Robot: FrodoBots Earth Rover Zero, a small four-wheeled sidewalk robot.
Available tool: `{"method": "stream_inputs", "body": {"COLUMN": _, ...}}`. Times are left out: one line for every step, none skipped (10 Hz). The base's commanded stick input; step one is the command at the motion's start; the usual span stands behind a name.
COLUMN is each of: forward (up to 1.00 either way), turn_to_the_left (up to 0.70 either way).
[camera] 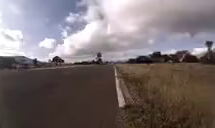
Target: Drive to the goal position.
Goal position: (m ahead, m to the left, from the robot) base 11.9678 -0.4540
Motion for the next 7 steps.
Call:
{"method": "stream_inputs", "body": {"forward": 0.84, "turn_to_the_left": -0.20}}
{"method": "stream_inputs", "body": {"forward": 0.84, "turn_to_the_left": -0.04}}
{"method": "stream_inputs", "body": {"forward": 0.84, "turn_to_the_left": -0.12}}
{"method": "stream_inputs", "body": {"forward": 0.82, "turn_to_the_left": -0.28}}
{"method": "stream_inputs", "body": {"forward": 0.81, "turn_to_the_left": 0.00}}
{"method": "stream_inputs", "body": {"forward": 0.81, "turn_to_the_left": 0.00}}
{"method": "stream_inputs", "body": {"forward": 0.81, "turn_to_the_left": 0.00}}
